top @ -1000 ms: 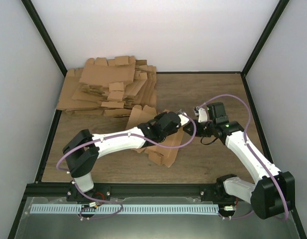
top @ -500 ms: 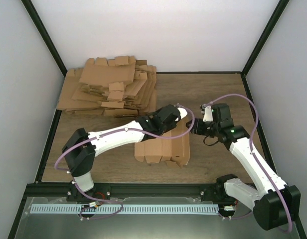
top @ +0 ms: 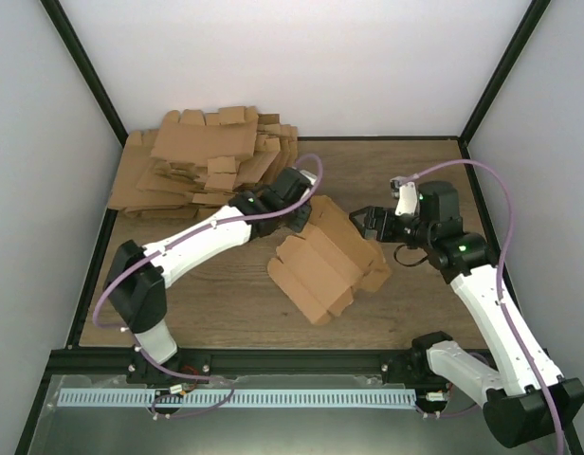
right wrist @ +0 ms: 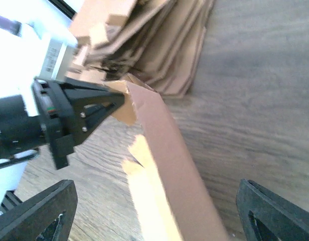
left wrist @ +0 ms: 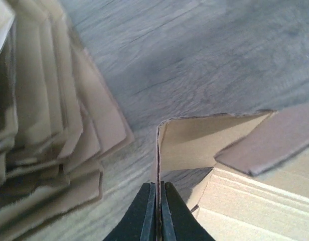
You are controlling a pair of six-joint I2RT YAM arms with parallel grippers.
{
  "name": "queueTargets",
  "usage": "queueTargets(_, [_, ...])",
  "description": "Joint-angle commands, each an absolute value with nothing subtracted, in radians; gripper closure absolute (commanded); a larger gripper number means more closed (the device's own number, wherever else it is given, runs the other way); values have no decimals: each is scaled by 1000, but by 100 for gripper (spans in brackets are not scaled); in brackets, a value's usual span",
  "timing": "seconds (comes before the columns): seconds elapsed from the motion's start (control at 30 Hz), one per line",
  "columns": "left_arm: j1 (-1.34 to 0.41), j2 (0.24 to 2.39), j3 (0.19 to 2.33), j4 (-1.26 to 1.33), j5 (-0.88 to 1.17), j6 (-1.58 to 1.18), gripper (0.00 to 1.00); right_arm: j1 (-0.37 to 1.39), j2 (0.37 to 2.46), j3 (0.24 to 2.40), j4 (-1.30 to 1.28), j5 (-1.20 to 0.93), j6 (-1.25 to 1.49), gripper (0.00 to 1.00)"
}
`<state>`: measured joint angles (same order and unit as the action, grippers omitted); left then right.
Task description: Fold the paper box
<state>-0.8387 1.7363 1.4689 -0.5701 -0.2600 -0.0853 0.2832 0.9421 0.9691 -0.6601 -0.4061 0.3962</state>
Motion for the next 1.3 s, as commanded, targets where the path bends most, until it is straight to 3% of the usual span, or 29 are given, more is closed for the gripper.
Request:
queueTargets(0.0, [-797,1644,1394,-543,-197,-342,96,289,941,1073,-730,-456,375,10])
queueTargets(0.17, [-794,1585,1273,-517,-364,-578,96,289,924,1090,-740,-502,426,8])
queueTargets(0.4, [-814,1466,1055,-354,-398,-738,96,288,873,1013,-631,-513,647,8])
queueTargets(0.6, [-829,1424,993,-334,-422,-705,96,289,893,915,-573,-437,692,8])
queueTargets(0.8, [-859,1419,969,-351,-458,-595,96,289,942,821,-468,-506,851,8])
queueTargets(0.93, [-872,1411,935,-350,-472,-566,96,290,949,751,-341,-530,969,16])
queueTargets(1.13, [-887,1381,861,-303,-407,-500,96,290,997,736,-241,-510,1052,16])
queueTargets(1.27, [-887,1339,805,-284,-349,-468,96,289,1070,753,-197,-524,1058,23])
